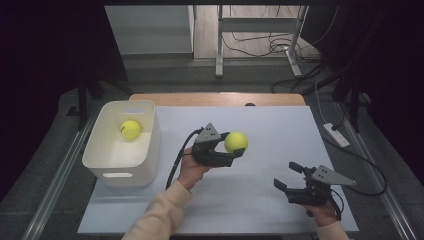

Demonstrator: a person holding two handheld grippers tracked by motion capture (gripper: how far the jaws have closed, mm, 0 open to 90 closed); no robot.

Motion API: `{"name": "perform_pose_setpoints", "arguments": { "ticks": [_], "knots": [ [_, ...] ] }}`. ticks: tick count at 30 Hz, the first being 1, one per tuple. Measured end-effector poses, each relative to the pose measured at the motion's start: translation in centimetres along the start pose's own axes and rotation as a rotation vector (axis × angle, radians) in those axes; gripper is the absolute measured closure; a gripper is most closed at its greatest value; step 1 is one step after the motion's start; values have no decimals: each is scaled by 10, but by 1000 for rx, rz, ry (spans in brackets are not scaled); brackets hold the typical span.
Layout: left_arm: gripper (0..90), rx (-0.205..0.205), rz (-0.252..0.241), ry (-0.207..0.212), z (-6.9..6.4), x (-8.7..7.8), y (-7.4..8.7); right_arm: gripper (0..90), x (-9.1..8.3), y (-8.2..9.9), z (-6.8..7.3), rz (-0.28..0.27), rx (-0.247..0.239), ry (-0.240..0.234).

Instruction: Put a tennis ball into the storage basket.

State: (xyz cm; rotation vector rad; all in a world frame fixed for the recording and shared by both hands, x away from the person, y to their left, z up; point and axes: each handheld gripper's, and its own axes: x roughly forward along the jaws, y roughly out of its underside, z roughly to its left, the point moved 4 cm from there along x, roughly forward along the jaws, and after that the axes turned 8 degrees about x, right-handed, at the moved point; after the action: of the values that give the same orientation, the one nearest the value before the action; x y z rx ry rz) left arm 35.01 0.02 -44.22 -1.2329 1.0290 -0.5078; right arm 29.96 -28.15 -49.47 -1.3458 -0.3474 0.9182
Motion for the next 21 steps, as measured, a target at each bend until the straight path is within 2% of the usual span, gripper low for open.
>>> {"name": "perform_pose_setpoints", "arguments": {
  "ticks": [21],
  "knots": [
    [273, -7, -32, -34, 7, -18, -5, 117, 1, 1, 0, 6, -2, 5]
  ]
}}
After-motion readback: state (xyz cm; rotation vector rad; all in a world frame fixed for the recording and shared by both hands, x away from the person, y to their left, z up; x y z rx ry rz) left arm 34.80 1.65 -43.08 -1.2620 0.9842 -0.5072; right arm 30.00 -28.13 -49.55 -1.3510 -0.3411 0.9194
